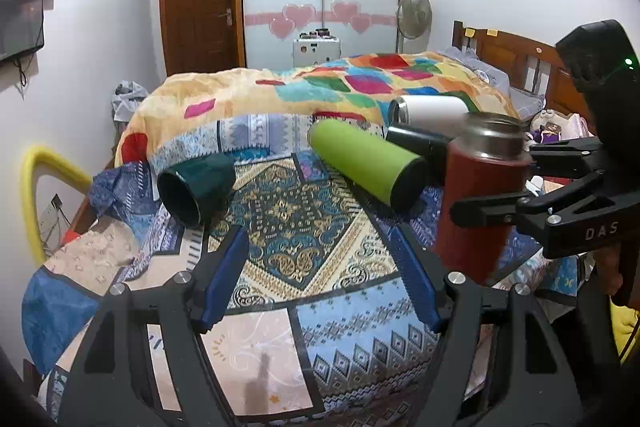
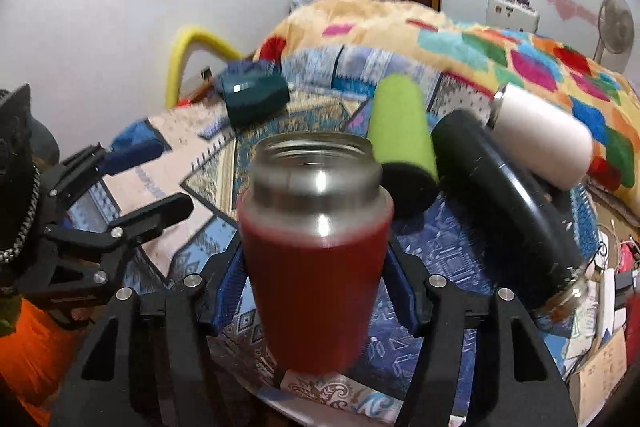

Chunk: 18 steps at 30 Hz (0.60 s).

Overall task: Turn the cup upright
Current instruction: 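Rotate the red thermos opening-up with the right tool and lower it onto the bed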

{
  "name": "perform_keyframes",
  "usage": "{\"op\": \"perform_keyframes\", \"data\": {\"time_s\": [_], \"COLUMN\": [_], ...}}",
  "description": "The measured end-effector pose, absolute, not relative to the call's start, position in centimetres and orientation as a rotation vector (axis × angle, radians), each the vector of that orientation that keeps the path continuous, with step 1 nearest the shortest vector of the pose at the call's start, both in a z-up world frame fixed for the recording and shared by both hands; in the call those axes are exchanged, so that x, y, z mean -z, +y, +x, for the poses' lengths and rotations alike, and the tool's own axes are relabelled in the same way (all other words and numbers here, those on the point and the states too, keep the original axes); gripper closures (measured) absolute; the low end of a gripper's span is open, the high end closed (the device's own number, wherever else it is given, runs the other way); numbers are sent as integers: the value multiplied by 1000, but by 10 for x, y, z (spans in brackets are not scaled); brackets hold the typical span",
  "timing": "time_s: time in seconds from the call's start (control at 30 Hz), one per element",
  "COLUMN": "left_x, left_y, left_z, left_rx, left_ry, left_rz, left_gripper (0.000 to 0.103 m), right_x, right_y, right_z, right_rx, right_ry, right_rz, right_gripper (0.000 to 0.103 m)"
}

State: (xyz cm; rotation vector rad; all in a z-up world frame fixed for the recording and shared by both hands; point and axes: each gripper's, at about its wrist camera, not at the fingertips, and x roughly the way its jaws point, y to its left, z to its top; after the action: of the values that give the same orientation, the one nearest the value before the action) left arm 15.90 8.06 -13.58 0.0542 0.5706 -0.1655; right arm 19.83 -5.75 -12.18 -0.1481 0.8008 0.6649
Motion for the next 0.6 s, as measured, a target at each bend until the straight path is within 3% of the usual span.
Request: {"op": "perform_keyframes", "data": {"time_s": [0.3, 0.6], "left_x": [124, 126], "left_y": [71, 69], "left_z": [161, 161], "left_rx": [162, 161], "left_ry": [536, 529], "left_rz": [38, 15], "left_gripper": [22, 16], "right_x": [107, 135], "right_y": [-69, -57], "right_z": [200, 205], "right_rx": [-651, -639], "right_ry": [707, 751], "right_rz": [-124, -195], "right_gripper": [44, 44]}}
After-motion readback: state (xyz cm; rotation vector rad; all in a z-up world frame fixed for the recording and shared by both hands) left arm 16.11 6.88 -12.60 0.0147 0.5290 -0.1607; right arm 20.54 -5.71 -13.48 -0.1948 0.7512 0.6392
